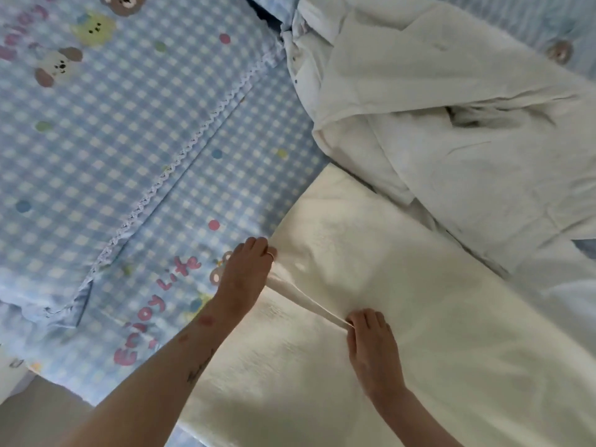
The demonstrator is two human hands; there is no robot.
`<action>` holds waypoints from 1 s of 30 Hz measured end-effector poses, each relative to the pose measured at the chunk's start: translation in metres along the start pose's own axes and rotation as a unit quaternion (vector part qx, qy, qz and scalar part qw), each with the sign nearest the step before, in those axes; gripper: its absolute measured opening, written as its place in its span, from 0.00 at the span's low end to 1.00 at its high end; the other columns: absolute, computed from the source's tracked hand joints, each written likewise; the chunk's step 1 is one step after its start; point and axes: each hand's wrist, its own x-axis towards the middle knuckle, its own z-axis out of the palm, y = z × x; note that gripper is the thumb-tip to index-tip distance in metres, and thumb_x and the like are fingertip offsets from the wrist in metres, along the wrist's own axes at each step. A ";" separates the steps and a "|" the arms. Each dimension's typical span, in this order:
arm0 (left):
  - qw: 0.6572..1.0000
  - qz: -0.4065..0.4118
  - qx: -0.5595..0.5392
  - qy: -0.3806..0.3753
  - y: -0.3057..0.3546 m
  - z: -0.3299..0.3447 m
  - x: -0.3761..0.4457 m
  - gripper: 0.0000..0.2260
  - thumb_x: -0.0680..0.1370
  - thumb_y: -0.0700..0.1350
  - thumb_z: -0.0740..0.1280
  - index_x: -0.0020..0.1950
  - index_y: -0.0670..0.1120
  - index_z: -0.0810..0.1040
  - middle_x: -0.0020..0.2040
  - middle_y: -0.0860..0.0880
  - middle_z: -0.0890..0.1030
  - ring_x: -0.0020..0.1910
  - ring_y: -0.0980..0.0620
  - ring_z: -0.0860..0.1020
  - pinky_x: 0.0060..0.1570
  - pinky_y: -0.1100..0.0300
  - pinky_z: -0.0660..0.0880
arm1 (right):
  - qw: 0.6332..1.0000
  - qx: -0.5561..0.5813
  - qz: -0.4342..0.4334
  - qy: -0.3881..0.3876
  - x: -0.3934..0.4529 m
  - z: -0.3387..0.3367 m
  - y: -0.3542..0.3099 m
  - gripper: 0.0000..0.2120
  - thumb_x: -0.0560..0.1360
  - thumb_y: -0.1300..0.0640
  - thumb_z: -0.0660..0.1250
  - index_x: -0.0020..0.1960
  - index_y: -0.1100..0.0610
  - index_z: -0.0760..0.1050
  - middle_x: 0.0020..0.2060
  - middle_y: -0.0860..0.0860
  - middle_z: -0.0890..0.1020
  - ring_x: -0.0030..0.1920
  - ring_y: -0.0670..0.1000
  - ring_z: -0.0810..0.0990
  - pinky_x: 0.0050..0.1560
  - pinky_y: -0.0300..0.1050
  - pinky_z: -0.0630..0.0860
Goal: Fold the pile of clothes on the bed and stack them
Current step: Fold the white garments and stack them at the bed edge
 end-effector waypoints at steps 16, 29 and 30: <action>0.993 0.115 0.000 0.009 0.016 0.030 -0.040 0.23 0.82 0.49 0.47 0.66 0.42 0.75 0.70 0.43 0.71 0.70 0.42 0.68 0.69 0.46 0.60 | 0.996 -0.074 -0.037 -0.017 0.022 -0.024 0.125 0.26 0.82 0.48 0.43 0.72 0.59 0.65 0.73 0.55 0.66 0.74 0.55 0.60 0.71 0.56 0.57; 0.994 0.065 0.083 -0.003 0.064 -0.009 0.188 0.08 0.76 0.43 0.67 0.54 0.44 0.80 0.51 0.43 0.78 0.52 0.41 0.75 0.51 0.49 0.69 | 0.993 -0.049 0.108 0.021 0.101 -0.072 0.201 0.04 0.74 0.59 0.69 0.47 0.60 0.78 0.40 0.56 0.79 0.43 0.60 0.78 0.44 0.53 0.73; 0.992 0.086 0.092 0.021 0.064 -0.012 0.195 0.06 0.74 0.40 0.70 0.50 0.42 0.80 0.46 0.43 0.79 0.47 0.41 0.76 0.47 0.49 0.71 | 0.992 -0.040 0.119 0.026 0.104 -0.071 0.203 0.05 0.76 0.58 0.66 0.47 0.60 0.78 0.40 0.55 0.79 0.43 0.59 0.78 0.44 0.52 0.72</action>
